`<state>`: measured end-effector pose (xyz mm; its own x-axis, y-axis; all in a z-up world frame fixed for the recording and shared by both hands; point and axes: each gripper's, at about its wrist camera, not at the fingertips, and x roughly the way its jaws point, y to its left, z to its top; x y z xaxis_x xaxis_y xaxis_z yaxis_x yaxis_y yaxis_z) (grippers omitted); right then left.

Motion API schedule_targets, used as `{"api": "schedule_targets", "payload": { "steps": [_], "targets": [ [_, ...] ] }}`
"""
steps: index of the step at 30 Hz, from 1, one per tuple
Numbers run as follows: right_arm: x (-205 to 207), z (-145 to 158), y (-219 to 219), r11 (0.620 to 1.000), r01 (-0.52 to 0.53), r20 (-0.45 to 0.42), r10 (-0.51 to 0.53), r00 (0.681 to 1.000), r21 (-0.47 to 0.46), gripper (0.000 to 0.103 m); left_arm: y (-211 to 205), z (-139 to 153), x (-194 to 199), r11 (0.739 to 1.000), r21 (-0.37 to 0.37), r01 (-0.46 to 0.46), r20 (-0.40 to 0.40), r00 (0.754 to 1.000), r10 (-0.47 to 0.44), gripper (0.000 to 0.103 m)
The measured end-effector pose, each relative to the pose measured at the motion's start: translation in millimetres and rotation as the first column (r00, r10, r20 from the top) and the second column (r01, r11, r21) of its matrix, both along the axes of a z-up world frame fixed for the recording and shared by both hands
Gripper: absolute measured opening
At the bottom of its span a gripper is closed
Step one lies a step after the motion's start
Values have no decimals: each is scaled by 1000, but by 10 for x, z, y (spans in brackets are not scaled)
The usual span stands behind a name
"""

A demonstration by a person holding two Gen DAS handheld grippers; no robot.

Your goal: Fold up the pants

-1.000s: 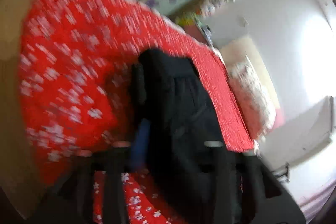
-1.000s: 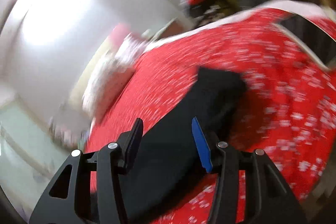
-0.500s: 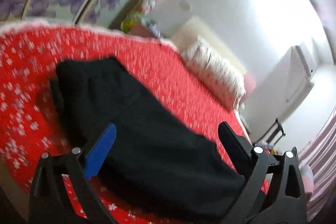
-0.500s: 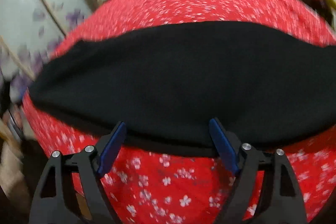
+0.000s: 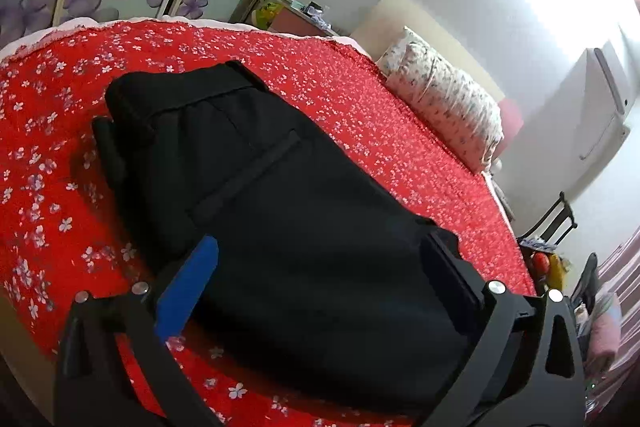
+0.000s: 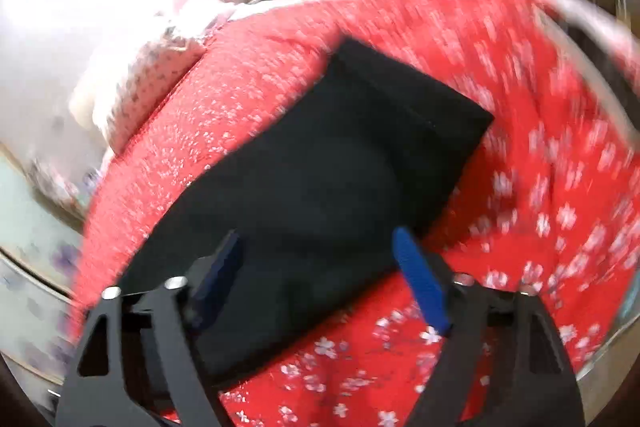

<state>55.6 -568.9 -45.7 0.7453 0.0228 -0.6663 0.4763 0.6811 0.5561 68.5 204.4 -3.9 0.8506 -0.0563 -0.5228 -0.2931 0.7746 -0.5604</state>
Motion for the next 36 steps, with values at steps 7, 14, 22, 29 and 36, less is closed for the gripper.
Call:
{"api": "schedule_targets", "payload": {
  "steps": [7, 14, 22, 29, 36],
  "targets": [
    [-691, 269, -400, 950, 307, 227, -311, 923, 54, 67, 1, 6, -5, 1000, 8, -3, -3, 1000, 3, 101],
    [-587, 8, -697, 944, 275, 189, -308, 933, 182, 57, -26, 29, 2, 1000, 24, -13, -12, 1000, 13, 101],
    [-173, -96, -598, 956, 235, 142, -261, 955, 175, 39, -67, 37, 12, 999, 44, -14, -20, 1000, 14, 101],
    [-9, -92, -551, 971, 236, 135, -240, 961, 46, 16, -103, 36, 28, 998, 60, -12, -27, 1000, 14, 101],
    [11, 399, -119, 970, 175, 268, -125, 955, -170, 9, -116, 39, 34, 998, 67, -14, -32, 999, 16, 101]
  ]
}}
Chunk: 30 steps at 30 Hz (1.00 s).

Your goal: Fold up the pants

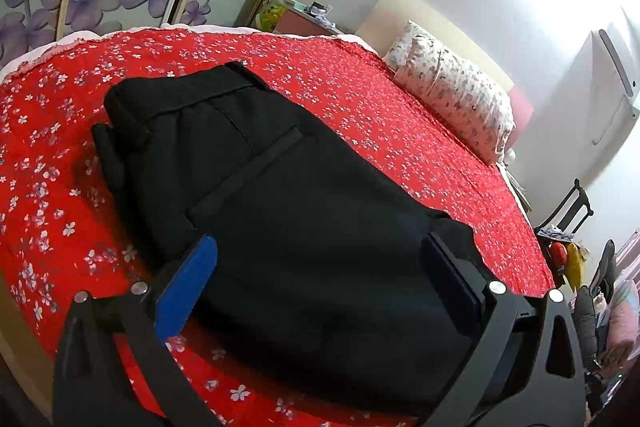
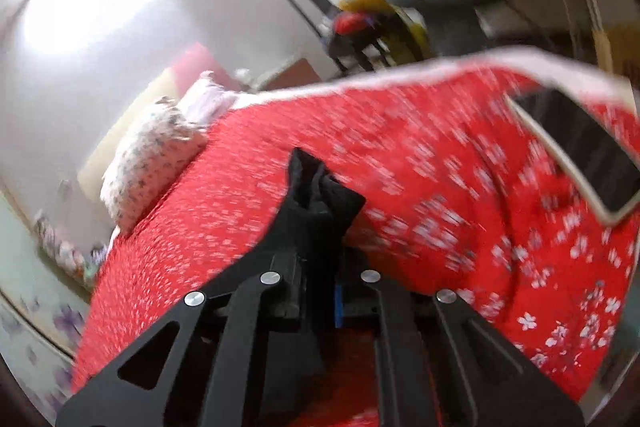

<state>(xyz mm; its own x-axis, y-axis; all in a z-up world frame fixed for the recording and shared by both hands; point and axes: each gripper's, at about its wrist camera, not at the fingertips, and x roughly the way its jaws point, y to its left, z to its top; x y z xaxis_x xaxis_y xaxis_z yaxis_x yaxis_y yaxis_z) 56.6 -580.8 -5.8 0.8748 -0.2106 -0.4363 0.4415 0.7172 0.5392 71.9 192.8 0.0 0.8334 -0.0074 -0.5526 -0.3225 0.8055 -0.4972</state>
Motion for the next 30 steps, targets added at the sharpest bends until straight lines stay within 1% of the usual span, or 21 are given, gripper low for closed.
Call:
{"api": "schedule_targets", "payload": {
  "steps": [1, 3, 5, 7, 11, 15, 20, 22, 23, 24, 26, 28, 30],
  "targets": [
    [9, 83, 108, 999, -22, 14, 22, 1000, -40, 9, -3, 2, 3, 1000, -1, -2, 0, 1000, 2, 101],
    [46, 217, 301, 994, -71, 42, 74, 996, -85, 9, -1, 2, 5, 1000, -2, -4, 0, 1000, 4, 101],
    [85, 328, 500, 987, -117, 67, 125, 990, -110, 9, -2, 3, 8, 1000, -3, -7, 1, 1000, 7, 101],
    [131, 439, 748, 976, -178, 98, 190, 977, -125, 9, -4, -3, 1, 1000, -6, -9, 2, 1000, 9, 101],
    [194, 562, 1164, 951, -280, 140, 297, 944, -128, 9, 7, 1, -7, 1000, -16, -12, 6, 1000, 12, 101],
    [320, 608, 1629, 912, -397, 157, 409, 899, -103, 9, 23, -1, -20, 1000, -20, -9, 8, 1000, 9, 101],
    [496, 575, 2316, 839, -533, 119, 543, 831, -110, 9, 56, -1, -36, 999, -35, -3, 14, 1000, 4, 101],
    [553, 542, 2644, 799, -591, 97, 600, 794, -112, 9, 70, 3, -39, 999, -37, 3, 15, 1000, -3, 101],
    [593, 515, 2837, 771, -626, 75, 635, 769, -114, 9, 72, 3, -43, 999, -37, 7, 16, 1000, -7, 101],
    [615, 489, 2982, 750, -650, 53, 659, 750, -119, 9, 71, 2, -42, 999, -36, 11, 16, 1000, -10, 101],
    [679, 393, 3308, 703, -699, -24, 703, 711, -134, 9, 81, -1, -45, 999, -30, 22, 17, 1000, -22, 101],
    [716, 308, 3512, 677, -721, -92, 716, 692, -147, 9, 76, 4, -43, 999, -22, 34, 15, 999, -34, 101],
    [730, 250, 3669, 671, -725, -131, 714, 688, -153, 9, 77, 6, -43, 999, -20, 44, 17, 999, -44, 101]
  ]
}}
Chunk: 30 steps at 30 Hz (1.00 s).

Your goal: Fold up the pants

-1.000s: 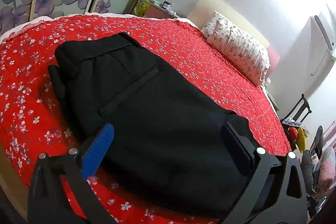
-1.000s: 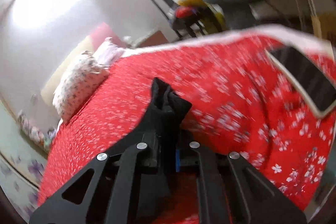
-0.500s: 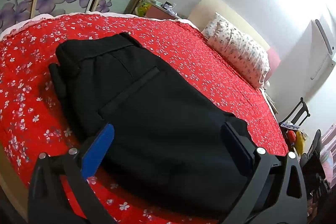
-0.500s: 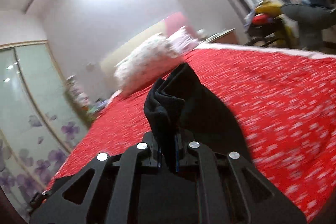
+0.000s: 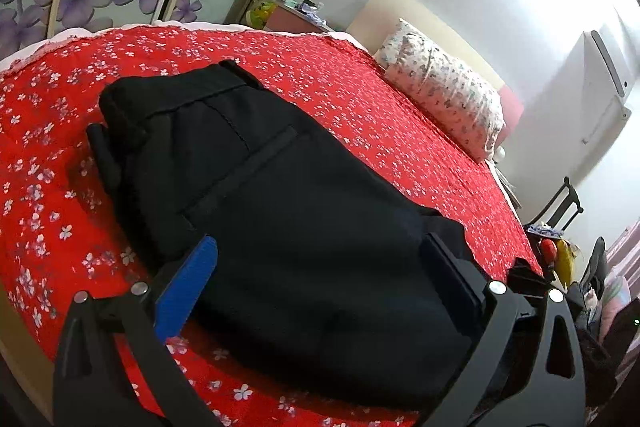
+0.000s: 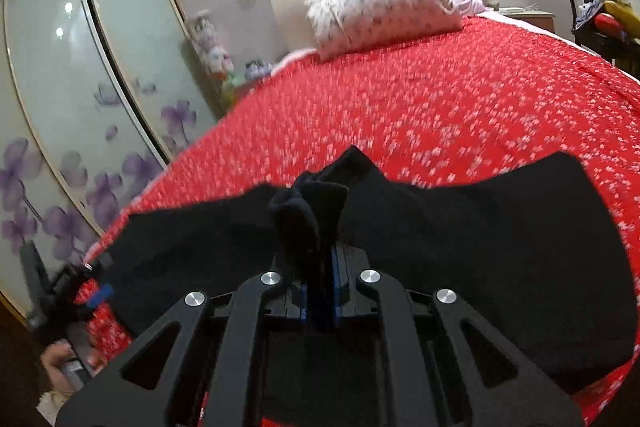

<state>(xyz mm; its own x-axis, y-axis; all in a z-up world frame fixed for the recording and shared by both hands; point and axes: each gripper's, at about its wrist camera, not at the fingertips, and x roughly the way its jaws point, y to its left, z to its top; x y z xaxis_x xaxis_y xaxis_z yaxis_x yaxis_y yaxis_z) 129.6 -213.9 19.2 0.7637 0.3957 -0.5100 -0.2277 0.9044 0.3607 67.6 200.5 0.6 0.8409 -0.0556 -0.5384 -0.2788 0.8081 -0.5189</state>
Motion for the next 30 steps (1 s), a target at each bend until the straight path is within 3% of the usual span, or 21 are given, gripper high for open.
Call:
{"api": "schedule_targets", "payload": {
  "steps": [6, 8, 10, 11, 13, 15, 17, 19, 20, 22, 27, 30],
  "targets": [
    [-85, 121, 274, 999, -27, 57, 26, 998, 20, 9, 45, -9, -2, 1000, -21, 11, 10, 1000, -11, 101],
    [-29, 67, 408, 998, -41, 39, 42, 998, -42, 9, 42, -8, -2, 1000, -18, 11, 10, 1000, -11, 101],
    [84, -134, 627, 980, -107, -76, 95, 993, -170, 10, 44, -7, -2, 1000, -18, 14, 10, 1000, -14, 101],
    [110, -249, 707, 964, -140, -144, 109, 983, -224, 12, 50, -8, -6, 1000, -19, 17, 12, 1000, -17, 101],
    [41, -298, 789, 945, -168, -163, 125, 979, -282, 15, 70, -9, -32, 999, -34, 23, 20, 1000, -23, 101],
    [-82, -204, 782, 933, -210, -145, 173, 974, -292, 35, 126, -4, -77, 996, -83, 33, 47, 998, -29, 101],
    [-204, -116, 656, 951, -255, -142, 232, 962, -177, 41, 205, -10, -136, 989, -142, 39, 85, 996, -28, 101],
    [-318, -94, 485, 953, -301, -170, 304, 938, 41, 41, 289, -14, -191, 980, -199, 30, 119, 993, -6, 101],
    [-362, -139, 424, 930, -320, -195, 354, 915, 182, 41, 321, -17, -208, 977, -211, 19, 124, 992, 8, 101],
    [-438, -245, 418, 884, -322, -223, 408, 886, 339, 41, 379, -28, -225, 974, -227, -2, 124, 992, 31, 101],
    [-516, -443, 488, 849, -259, -289, 420, 860, 462, 41, 415, -71, -232, 968, -250, -8, 104, 994, 35, 101],
    [-433, -599, 349, 820, -139, -351, 382, 855, 555, 41, 411, -66, -255, 972, -236, -2, 103, 994, 27, 101]
  ]
}}
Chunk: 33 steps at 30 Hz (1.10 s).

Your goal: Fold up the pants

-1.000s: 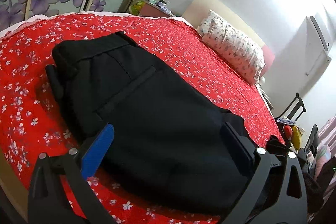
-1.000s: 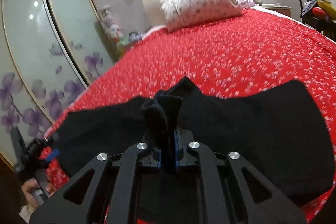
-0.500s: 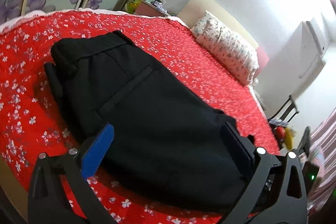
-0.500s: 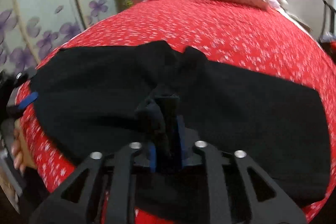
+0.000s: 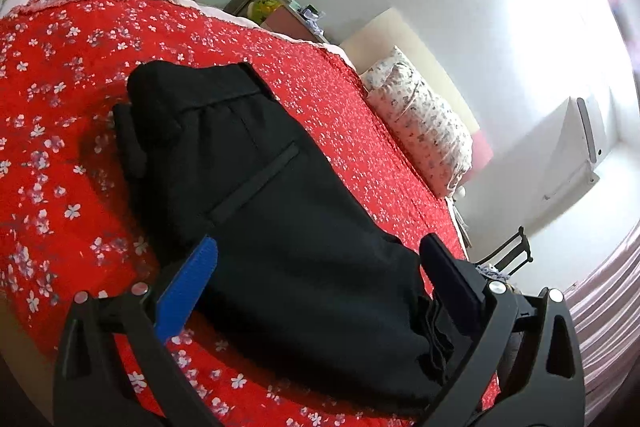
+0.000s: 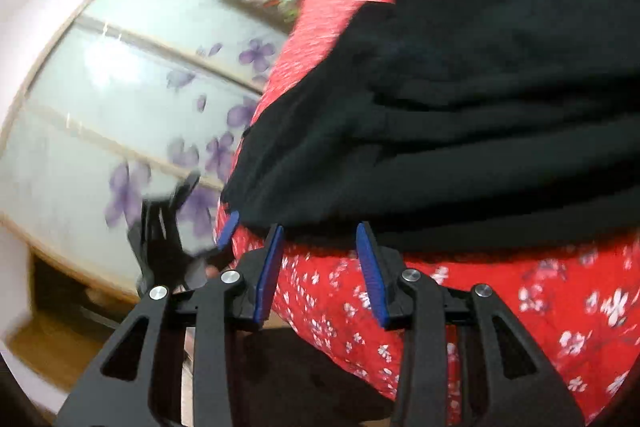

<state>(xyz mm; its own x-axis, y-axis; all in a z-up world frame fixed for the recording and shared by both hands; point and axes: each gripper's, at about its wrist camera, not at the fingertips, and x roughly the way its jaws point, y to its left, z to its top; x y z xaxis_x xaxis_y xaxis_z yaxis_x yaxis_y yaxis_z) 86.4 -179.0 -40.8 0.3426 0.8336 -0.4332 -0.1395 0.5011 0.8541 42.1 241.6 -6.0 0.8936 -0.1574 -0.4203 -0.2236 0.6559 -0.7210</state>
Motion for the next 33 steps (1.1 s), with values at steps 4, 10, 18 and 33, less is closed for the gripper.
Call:
{"api": "schedule_targets", "payload": {
  "steps": [4, 10, 18, 33],
  "targets": [
    [80, -113, -138, 992, 102, -85, -96, 992, 77, 40, 5, -1, -2, 1000, -4, 9, 2, 1000, -9, 101],
    [177, -135, -151, 979, 186, -98, -178, 979, 79, 28, 14, -14, -2, 1000, -1, 12, -1, 1000, -12, 101],
    [35, -179, -117, 981, 189, -95, -186, 978, 29, 4, 67, -4, -63, 1000, -7, -12, 10, 1000, 12, 101],
    [-91, 187, 6, 984, 29, 144, -4, 990, -177, 17, 422, -13, -390, 981, -170, -97, 146, 982, 122, 101]
  ]
}}
